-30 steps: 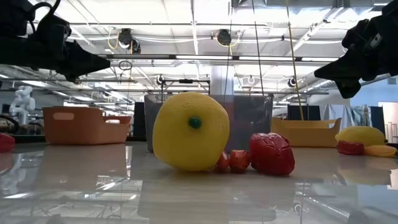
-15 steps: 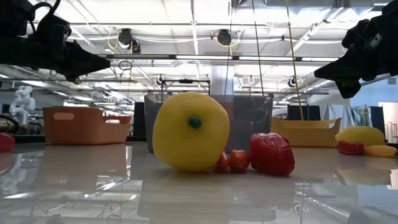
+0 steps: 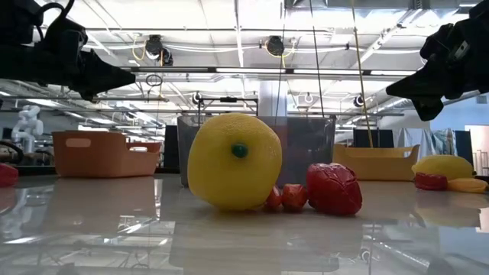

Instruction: Sort produce into baskets

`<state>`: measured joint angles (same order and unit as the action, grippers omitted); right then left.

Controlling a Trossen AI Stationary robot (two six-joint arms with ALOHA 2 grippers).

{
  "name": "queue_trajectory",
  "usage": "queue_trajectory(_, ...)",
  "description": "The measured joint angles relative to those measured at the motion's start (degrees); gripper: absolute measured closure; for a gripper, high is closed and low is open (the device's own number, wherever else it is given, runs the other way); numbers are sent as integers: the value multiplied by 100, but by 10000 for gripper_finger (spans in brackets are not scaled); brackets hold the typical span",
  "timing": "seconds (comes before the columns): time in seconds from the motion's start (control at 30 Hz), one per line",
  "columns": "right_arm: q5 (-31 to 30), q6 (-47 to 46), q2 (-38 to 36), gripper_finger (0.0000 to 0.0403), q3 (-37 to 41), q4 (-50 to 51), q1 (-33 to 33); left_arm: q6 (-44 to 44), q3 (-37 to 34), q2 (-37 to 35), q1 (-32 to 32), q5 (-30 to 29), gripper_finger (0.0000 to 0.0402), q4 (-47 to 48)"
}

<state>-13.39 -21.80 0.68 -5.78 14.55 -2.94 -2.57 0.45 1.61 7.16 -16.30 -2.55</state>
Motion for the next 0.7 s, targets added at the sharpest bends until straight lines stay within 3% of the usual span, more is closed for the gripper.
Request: queue_trajectory(0.7,-155,-287,7,403,0,-43,0,-2,0,0,0,0,339,0)
